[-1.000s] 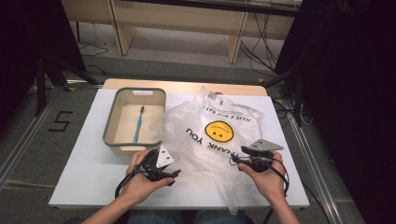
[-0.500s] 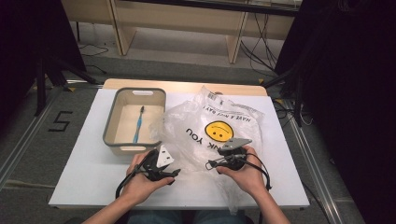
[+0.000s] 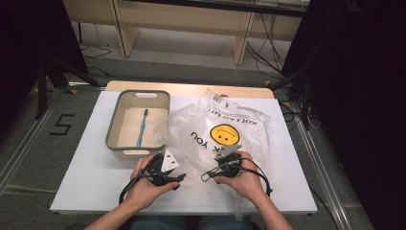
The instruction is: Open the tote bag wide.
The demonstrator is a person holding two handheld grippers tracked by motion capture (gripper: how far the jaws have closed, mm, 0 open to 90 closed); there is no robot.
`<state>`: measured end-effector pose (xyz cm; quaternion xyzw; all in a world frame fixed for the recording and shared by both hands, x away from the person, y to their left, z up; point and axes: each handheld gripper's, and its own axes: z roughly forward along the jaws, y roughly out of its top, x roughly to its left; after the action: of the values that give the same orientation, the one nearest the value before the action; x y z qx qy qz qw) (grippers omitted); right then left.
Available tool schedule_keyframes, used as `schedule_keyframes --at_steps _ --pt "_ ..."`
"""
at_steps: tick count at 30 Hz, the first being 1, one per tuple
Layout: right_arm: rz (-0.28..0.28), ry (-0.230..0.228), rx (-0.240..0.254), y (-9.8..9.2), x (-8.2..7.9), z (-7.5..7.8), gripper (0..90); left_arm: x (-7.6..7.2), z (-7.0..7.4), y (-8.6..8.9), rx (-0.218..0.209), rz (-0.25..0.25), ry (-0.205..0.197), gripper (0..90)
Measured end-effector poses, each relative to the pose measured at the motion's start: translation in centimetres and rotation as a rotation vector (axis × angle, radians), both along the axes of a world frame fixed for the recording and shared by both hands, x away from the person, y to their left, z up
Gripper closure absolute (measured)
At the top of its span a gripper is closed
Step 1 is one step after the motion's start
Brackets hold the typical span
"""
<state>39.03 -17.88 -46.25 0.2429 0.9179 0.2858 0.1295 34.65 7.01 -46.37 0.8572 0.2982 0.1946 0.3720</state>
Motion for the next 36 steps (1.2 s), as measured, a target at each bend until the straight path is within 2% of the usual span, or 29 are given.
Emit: schedule_keyframes --at_steps 2,6,20,25,30,36 --pt "0.004 0.004 -0.018 0.0 0.1 -0.2 44.9 0.0 0.0 0.0 0.0 0.0 -0.001 36.8" --pt "-0.014 0.019 -0.007 0.1 0.0 -0.2 55.5 0.0 0.0 -0.1 -0.001 -0.002 0.0 36.7" --pt "-0.002 0.026 -0.047 0.2 0.0 -1.0 78.2 -0.1 0.0 -0.6 0.0 -0.015 -0.001 36.7" --pt "-0.019 0.039 -0.036 0.1 0.0 -1.1 86.0 -0.1 0.0 -0.6 0.001 -0.013 0.0 36.8" --pt "-0.043 0.047 -0.027 -0.1 0.2 -1.1 90.0 -0.1 0.0 -0.5 0.002 -0.014 0.002 37.0" --pt "-0.089 0.021 0.008 -0.3 0.1 -0.6 90.0 -0.1 0.0 -0.6 0.002 -0.013 0.001 37.2"
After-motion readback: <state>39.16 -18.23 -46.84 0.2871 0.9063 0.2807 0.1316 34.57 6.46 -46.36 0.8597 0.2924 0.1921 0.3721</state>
